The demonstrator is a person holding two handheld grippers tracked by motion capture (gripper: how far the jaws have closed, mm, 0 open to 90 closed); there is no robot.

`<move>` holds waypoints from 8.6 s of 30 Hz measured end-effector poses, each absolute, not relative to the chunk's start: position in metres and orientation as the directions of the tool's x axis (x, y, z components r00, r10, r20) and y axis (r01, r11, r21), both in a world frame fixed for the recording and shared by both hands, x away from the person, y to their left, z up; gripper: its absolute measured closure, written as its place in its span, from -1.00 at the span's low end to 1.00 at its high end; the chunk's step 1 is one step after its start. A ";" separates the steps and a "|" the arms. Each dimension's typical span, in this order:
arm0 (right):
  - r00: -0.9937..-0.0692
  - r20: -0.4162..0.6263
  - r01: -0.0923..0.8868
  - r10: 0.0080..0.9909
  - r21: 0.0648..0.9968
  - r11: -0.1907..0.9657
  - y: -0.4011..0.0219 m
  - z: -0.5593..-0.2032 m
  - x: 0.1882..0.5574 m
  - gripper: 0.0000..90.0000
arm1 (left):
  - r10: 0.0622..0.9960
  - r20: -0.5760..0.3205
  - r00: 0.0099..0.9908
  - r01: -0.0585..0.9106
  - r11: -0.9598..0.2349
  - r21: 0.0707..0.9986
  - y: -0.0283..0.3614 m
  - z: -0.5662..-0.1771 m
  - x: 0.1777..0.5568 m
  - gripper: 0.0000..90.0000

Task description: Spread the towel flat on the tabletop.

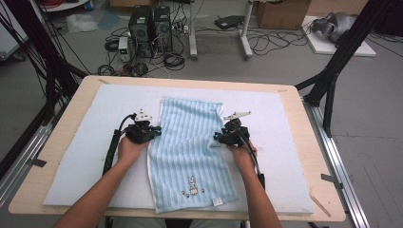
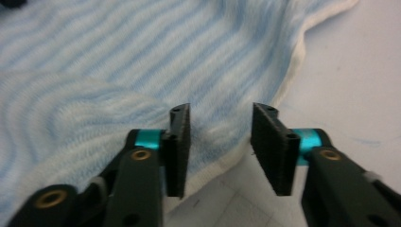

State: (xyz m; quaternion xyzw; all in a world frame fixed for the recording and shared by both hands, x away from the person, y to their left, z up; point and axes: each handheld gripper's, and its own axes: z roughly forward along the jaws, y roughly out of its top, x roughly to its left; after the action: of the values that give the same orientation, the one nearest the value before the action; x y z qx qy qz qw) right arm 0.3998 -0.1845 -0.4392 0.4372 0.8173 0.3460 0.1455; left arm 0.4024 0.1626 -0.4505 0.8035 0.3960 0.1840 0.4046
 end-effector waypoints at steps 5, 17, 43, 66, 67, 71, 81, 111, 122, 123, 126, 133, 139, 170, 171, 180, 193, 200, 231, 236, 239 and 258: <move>-0.558 0.081 0.625 0.826 0.696 0.354 -0.188 -0.441 0.409 0.89 | 0.805 -0.065 0.590 0.515 -0.313 0.798 0.163 -0.451 0.411 0.92; -0.463 -0.067 0.587 0.884 0.724 0.363 -0.181 -0.442 0.444 0.90 | 0.839 -0.063 0.541 0.531 -0.283 0.798 0.150 -0.450 0.448 0.92; -0.573 0.141 0.601 0.807 0.743 0.296 -0.200 -0.428 0.379 0.13 | 0.773 -0.102 0.627 0.530 -0.327 0.782 0.168 -0.450 0.377 0.27; -0.546 0.052 0.540 0.836 0.784 0.305 -0.194 -0.443 0.388 0.62 | 0.803 -0.170 0.571 0.560 -0.230 0.796 0.175 -0.448 0.387 0.10; -0.548 0.062 0.538 0.834 0.790 0.294 -0.195 -0.441 0.386 0.58 | 0.799 -0.173 0.576 0.560 -0.230 0.796 0.176 -0.447 0.382 0.08; -0.573 0.097 0.534 0.814 0.797 0.281 -0.198 -0.435 0.372 0.42 | 0.772 -0.168 0.613 0.532 -0.246 0.810 0.181 -0.444 0.361 0.03; -0.617 0.067 0.537 0.784 0.763 0.358 -0.195 -0.435 0.322 0.22 | 0.724 -0.206 0.658 0.542 -0.266 0.797 0.189 -0.443 0.313 0.13; -0.625 0.086 0.592 0.776 0.699 0.400 -0.197 -0.442 0.309 0.88 | 0.708 -0.071 0.703 0.474 -0.392 0.788 0.178 -0.450 0.276 0.93; -0.666 0.056 0.574 0.743 0.675 0.464 -0.200 -0.437 0.284 0.90 | 0.650 -0.105 0.753 0.471 -0.421 0.775 0.187 -0.446 0.255 0.94; -0.671 0.061 0.577 0.739 0.669 0.468 -0.200 -0.436 0.280 0.90 | 0.647 -0.117 0.753 0.477 -0.415 0.775 0.189 -0.446 0.252 0.94; -0.690 0.071 0.573 0.720 0.662 0.484 -0.199 -0.436 0.270 0.89 | 0.623 -0.138 0.770 0.484 -0.429 0.763 0.194 -0.446 0.240 0.94; -0.649 0.089 0.571 0.755 0.713 0.407 -0.201 -0.428 0.269 0.37 | 0.652 -0.129 0.747 0.452 -0.355 0.818 0.196 -0.436 0.239 0.36; -0.691 0.089 0.524 0.717 0.745 0.413 -0.180 -0.426 0.285 0.37 | 0.645 -0.135 0.752 0.426 -0.320 0.846 0.183 -0.434 0.276 0.34; -0.763 0.151 0.515 0.629 0.729 0.450 -0.170 -0.426 0.277 0.54 | 0.632 -0.150 0.760 0.433 -0.320 0.843 0.184 -0.430 0.278 0.31; -0.770 0.140 0.503 0.623 0.734 0.456 -0.166 -0.426 0.279 0.64 | 0.638 -0.146 0.756 0.431 -0.317 0.845 0.183 -0.430 0.285 0.35; -0.789 0.124 0.506 0.602 0.687 0.522 -0.144 -0.440 0.295 0.82 | 0.689 -0.123 0.714 0.496 -0.373 0.784 0.167 -0.450 0.321 0.70; -0.838 0.167 0.488 0.519 0.655 0.577 -0.149 -0.436 0.275 0.77 | 0.674 -0.087 0.733 0.479 -0.421 0.770 0.177 -0.446 0.303 0.98; -0.692 0.064 0.516 0.719 0.740 0.431 -0.174 -0.427 0.305 0.59 | 0.771 -0.091 0.631 0.500 -0.314 0.807 0.182 -0.439 0.334 0.43; -0.491 0.009 0.581 0.871 0.749 0.320 -0.195 -0.430 0.398 0.37 | 0.828 -0.076 0.555 0.534 -0.285 0.796 0.159 -0.450 0.381 0.46; -0.455 0.002 0.627 0.890 0.711 0.319 -0.182 -0.443 0.423 0.85 | 0.838 -0.081 0.539 0.533 -0.265 0.803 0.167 -0.447 0.382 0.36; -0.411 -0.055 0.641 0.910 0.693 0.331 -0.177 -0.440 0.424 0.91 | 0.839 -0.085 0.537 0.529 -0.257 0.809 0.172 -0.447 0.384 0.33; -0.468 -0.032 0.558 0.883 0.764 0.324 -0.194 -0.414 0.399 0.43 | 0.877 -0.080 0.474 0.560 -0.230 0.796 0.158 -0.451 0.448 0.54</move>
State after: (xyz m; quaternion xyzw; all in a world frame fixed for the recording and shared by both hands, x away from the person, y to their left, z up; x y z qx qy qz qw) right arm 0.3993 -0.1937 -0.4135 0.4617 0.7805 0.3534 0.2298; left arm 0.4485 0.1575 -0.4511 0.7590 0.4732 0.1976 0.4011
